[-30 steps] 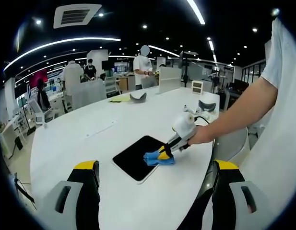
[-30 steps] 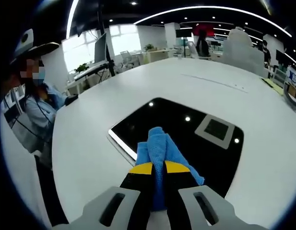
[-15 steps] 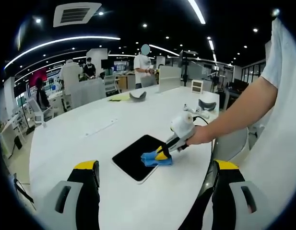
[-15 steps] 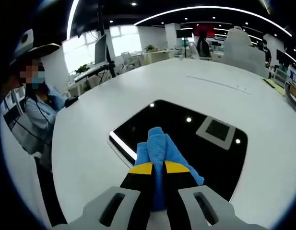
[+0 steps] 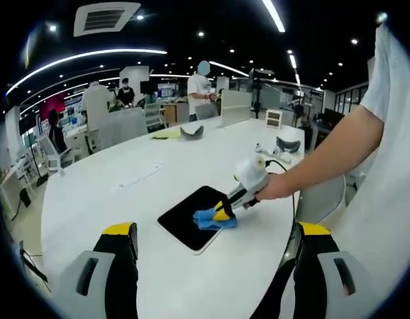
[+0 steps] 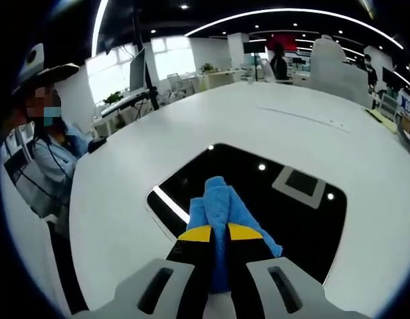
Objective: Wipe the mirror surface with the cleaning cloth until all visible marks leave the cleaned area.
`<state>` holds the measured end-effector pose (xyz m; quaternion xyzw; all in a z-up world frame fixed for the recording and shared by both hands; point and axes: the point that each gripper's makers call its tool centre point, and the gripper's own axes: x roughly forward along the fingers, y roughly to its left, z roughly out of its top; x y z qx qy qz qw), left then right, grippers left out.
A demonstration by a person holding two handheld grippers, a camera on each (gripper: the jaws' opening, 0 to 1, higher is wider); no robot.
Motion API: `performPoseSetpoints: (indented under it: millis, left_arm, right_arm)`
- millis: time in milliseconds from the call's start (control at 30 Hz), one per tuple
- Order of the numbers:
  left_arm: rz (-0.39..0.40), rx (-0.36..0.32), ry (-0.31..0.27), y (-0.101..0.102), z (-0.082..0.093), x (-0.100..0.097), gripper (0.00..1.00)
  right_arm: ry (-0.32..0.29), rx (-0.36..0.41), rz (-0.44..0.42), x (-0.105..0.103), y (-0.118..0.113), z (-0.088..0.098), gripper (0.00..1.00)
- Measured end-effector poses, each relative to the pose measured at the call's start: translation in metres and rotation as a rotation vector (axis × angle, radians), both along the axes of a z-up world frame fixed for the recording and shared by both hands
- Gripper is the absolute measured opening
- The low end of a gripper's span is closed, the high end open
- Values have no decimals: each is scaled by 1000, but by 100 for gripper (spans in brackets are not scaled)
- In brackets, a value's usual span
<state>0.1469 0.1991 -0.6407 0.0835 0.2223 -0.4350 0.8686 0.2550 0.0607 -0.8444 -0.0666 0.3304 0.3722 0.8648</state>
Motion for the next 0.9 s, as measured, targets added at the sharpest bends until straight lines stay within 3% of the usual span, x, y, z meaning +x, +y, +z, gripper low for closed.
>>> performPoseSetpoints:
  millis: [900]
  left_arm:
    - [-3, 2, 15, 7, -5, 20, 99]
  right_arm:
    - [-3, 13, -22, 28, 11, 0, 2]
